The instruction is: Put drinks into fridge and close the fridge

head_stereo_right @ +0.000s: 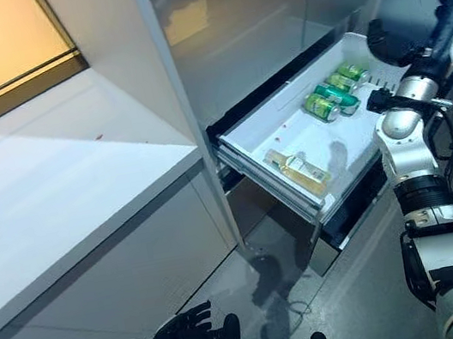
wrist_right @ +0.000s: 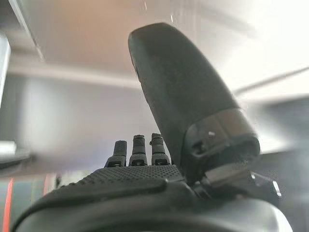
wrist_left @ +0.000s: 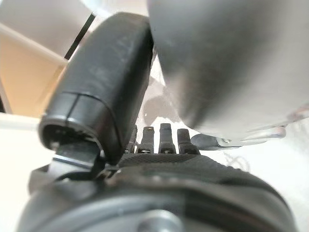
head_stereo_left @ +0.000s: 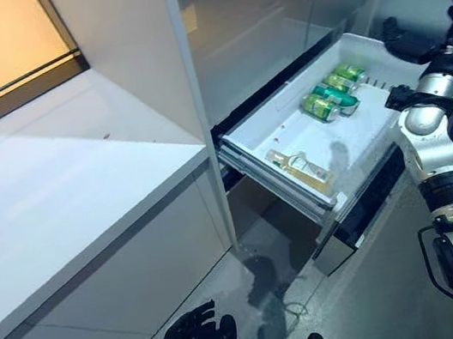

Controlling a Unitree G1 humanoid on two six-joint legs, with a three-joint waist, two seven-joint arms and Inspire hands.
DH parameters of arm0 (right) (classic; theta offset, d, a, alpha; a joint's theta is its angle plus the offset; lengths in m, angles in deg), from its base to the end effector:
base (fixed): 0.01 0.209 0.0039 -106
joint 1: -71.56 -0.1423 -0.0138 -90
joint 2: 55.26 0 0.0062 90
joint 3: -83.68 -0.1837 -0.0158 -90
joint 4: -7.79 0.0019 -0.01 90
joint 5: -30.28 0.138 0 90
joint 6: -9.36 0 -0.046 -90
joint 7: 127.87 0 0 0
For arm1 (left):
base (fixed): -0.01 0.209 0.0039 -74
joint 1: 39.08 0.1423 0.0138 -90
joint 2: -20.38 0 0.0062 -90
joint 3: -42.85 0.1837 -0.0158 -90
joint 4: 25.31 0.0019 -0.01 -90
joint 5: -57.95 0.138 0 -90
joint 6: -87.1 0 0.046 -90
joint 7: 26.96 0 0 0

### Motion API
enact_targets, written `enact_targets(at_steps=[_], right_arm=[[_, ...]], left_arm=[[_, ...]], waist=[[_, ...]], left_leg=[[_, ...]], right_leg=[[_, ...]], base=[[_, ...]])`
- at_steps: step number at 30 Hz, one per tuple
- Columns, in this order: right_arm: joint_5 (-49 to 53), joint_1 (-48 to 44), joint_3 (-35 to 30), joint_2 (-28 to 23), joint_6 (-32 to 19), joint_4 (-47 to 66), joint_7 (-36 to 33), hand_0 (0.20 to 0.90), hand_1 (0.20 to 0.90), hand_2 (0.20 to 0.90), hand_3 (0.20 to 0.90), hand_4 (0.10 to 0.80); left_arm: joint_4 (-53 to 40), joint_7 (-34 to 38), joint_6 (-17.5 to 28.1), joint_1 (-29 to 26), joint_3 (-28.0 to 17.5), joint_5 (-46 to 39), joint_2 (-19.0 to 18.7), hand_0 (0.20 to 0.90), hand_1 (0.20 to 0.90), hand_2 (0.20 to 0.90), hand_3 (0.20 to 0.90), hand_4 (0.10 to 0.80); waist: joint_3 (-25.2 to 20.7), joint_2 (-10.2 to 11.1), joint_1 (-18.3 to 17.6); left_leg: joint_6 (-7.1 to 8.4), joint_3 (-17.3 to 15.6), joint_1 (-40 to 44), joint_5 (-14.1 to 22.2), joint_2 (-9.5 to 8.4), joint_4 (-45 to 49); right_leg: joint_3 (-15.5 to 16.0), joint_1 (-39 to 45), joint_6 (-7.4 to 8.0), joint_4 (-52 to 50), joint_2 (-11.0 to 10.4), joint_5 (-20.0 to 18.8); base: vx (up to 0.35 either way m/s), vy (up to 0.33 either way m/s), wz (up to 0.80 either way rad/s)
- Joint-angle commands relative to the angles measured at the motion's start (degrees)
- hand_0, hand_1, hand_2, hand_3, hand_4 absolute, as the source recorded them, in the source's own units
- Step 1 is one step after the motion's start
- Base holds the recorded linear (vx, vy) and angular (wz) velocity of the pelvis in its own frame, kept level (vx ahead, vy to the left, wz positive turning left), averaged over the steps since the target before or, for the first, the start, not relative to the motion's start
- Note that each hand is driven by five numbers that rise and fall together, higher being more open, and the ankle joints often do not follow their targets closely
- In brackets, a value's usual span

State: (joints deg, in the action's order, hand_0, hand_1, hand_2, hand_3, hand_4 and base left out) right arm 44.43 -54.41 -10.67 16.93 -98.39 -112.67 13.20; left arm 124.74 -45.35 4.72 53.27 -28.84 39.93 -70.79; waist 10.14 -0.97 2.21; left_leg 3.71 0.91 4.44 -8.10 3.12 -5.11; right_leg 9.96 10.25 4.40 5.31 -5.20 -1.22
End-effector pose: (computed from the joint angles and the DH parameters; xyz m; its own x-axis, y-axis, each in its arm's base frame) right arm 0.3005 -0.2708 0.1687 0.5502 -0.6627 0.5081 0.7189 0.6854 0.1154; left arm 0.0889 0.2216 -0.1049 0.5126 -0.2198 -0.8300 0.2114 0.9692 -0.1261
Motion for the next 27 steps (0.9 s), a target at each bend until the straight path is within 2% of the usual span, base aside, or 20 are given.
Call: enact_targets(at_steps=[1, 6, 11, 14, 16, 20, 22, 27], right_arm=[[5.4, 0.5, -1.7, -5.1, -6.4, 1.6, -0.8, 0.900, 0.900, 0.900, 0.900, 0.800], [14.5, 4.0, -1.9, -1.9, -5.9, 2.3, 9.4, 0.900, 0.900, 0.900, 0.900, 0.800], [19.5, 6.7, -1.3, 1.5, -7.2, 4.7, 17.3, 0.900, 0.900, 0.900, 0.900, 0.800], [18.5, 5.4, -1.0, 1.6, -9.0, 5.1, 17.0, 0.900, 0.900, 0.900, 0.900, 0.800], [17.8, 2.4, -0.6, 1.2, -10.1, 5.0, 16.2, 0.900, 0.900, 0.900, 0.900, 0.800], [16.9, -2.8, 1.0, 0.4, -9.8, 5.6, 15.7, 0.900, 0.900, 0.900, 0.900, 0.800], [17.8, -3.7, 1.8, -0.3, -8.7, 6.1, 17.5, 0.900, 0.900, 0.900, 0.900, 0.800], [19.8, -4.1, 2.8, -1.4, -6.5, 7.0, 22.8, 0.900, 0.900, 0.900, 0.900, 0.800]], left_arm=[[3.0, -1.3, 0.7, -2.0, 3.9, 1.0, 0.5, 0.900, 0.900, 0.900, 0.900, 0.800], [1.8, -0.2, -0.9, -3.0, 4.2, 1.3, 0.9, 0.900, 0.900, 0.900, 0.900, 0.800], [1.5, 1.4, -0.3, -3.6, 3.3, 0.5, 2.1, 0.900, 0.900, 0.900, 0.900, 0.800], [-0.2, 1.7, -0.3, -4.6, 3.6, 0.0, 2.7, 0.900, 0.900, 0.900, 0.900, 0.800], [-1.3, 2.5, -0.1, -6.7, 4.2, -0.7, 2.5, 0.900, 0.900, 0.900, 0.900, 0.800], [-1.5, 4.9, -0.2, -10.8, 4.3, -1.7, 1.8, 0.900, 0.900, 0.900, 0.900, 0.800], [-1.2, 6.4, -0.5, -11.5, 3.8, -2.0, 1.7, 0.900, 0.900, 0.900, 0.900, 0.800], [-1.7, 7.3, -0.8, -11.1, 2.5, -1.6, 1.3, 0.900, 0.900, 0.900, 0.900, 0.800]], waist=[[-3.3, 1.3, -0.3], [-2.9, 1.5, -1.3], [-0.1, 1.5, -1.4], [2.8, 1.5, -1.0], [6.3, 1.4, -1.0], [11.7, 1.8, -1.1], [13.0, 2.1, -0.8], [14.0, 2.1, -0.2]], left_leg=[[-2.36, -4.5, 3.5, 8.3, -2.42, 0.3], [-3.05, -4.6, 3.6, 9.8, -3.38, 2.8], [-3.72, -3.4, 0.0, 13.1, -5.07, 13.0], [-4.56, -2.3, -4.3, 15.1, -6.08, 18.9], [-5.23, -1.9, -8.2, 16.0, -6.24, 22.4], [-6.83, -1.6, -17.0, 18.1, -6.59, 30.7], [-7.62, -1.3, -20.6, 19.4, -7.23, 34.7], [-8.35, -1.1, -24.8, 21.0, -8.26, 40.0]], right_leg=[[-3.3, -2.8, -1.95, -0.7, 3.6, 0.0], [-5.5, -3.0, -2.02, -1.5, 3.0, -0.2], [-7.6, -4.1, -2.69, -5.1, 1.6, 0.1], [-8.3, -7.4, -2.98, -9.1, 0.7, 0.7], [-8.5, -11.8, -3.14, -13.2, 0.4, 1.3], [-8.5, -21.5, -3.79, -22.8, 0.1, 3.0], [-8.2, -25.0, -4.23, -27.1, -0.1, 4.2], [-7.3, -29.3, -4.99, -33.6, -0.4, 6.2]], base=[[0.028, -0.015, -0.27], [0.059, -0.032, -0.32], [0.077, -0.006, -0.33], [-0.081, 0.020, -0.04], [-0.288, 0.015, -0.09], [-0.283, 0.001, -0.10], [-0.124, 0.018, 0.02], [-0.012, 0.028, 0.03]])
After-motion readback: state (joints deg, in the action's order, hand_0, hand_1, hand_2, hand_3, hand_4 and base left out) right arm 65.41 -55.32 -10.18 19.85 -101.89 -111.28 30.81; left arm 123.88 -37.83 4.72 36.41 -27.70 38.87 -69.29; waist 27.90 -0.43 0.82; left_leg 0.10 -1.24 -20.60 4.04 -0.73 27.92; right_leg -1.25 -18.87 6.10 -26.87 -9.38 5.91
